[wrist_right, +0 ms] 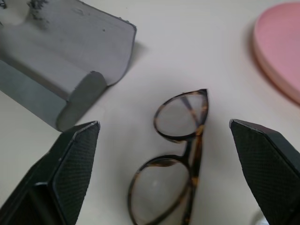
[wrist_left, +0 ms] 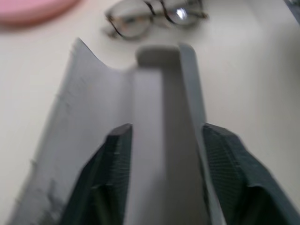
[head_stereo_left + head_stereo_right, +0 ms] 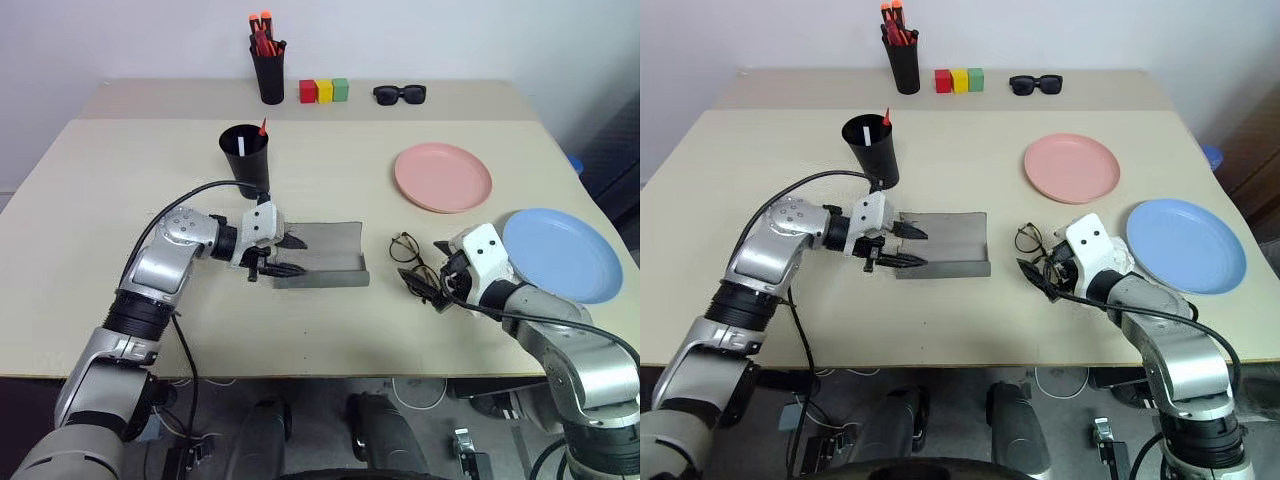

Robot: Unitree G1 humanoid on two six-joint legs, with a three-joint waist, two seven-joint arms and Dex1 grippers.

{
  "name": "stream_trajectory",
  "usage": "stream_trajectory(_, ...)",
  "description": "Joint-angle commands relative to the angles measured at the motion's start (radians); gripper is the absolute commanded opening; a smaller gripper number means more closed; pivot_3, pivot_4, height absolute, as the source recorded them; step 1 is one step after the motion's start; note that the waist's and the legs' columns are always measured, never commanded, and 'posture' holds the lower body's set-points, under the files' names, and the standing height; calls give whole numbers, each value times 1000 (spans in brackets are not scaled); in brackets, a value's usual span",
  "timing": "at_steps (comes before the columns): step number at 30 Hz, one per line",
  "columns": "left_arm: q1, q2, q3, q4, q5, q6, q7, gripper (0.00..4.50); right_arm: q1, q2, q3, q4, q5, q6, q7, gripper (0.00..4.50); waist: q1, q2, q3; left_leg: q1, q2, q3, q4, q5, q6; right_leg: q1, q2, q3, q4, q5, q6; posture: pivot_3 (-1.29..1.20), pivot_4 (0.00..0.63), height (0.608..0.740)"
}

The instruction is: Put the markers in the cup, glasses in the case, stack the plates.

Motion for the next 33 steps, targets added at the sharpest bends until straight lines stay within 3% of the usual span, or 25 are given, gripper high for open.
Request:
stream_trajectory(1, 56, 9, 74, -138, -74, 20, 56, 2256, -65, 2, -28, 12, 14, 87, -48, 4500, -4, 0, 0, 0, 0, 0, 0, 0, 0, 0, 0, 0, 0, 1, 1, 0, 150, 740)
stream_trajectory(8, 316, 77, 116, -466, -159, 139, 140, 2256, -181, -26, 32, 70, -18, 213, -110, 4500, 1, 2, -1, 0, 1, 0, -1, 0, 0, 0, 0, 0, 0, 0, 0, 0, 150, 740)
stream_trajectory(16, 428, 100, 159, -557, -201, 218, 253, 2256, -211, -90, 122, 98, -51, 236, -106, 4500, 1, 2, -1, 0, 1, 1, 0, 0, 0, 0, 0, 0, -1, -2, -3, 0, 150, 740)
stream_trajectory(20, 451, 97, 171, -571, -222, 237, 289, 2297, -220, -100, 127, 108, -51, 253, -103, 3212, 0, 2, -1, 0, 1, 1, -1, 0, 0, 0, 0, 0, -1, -2, -3, 0, 150, 740)
stream_trajectory(26, 482, 103, 166, -579, -231, 228, 306, 2297, -230, -101, 127, 119, -45, 263, -95, 71, -2, 2, -1, 1, 1, 1, -1, 0, 0, 0, 0, 0, -1, -2, -3, 0, 150, 740)
stream_trajectory(33, 513, 100, 177, -555, -228, 203, 322, 2297, -253, -124, 152, 111, -62, 233, -83, 71, 0, 2, -1, 1, 1, 2, -1, 0, 0, 0, 0, 0, -2, -2, -3, 0, 150, 740)
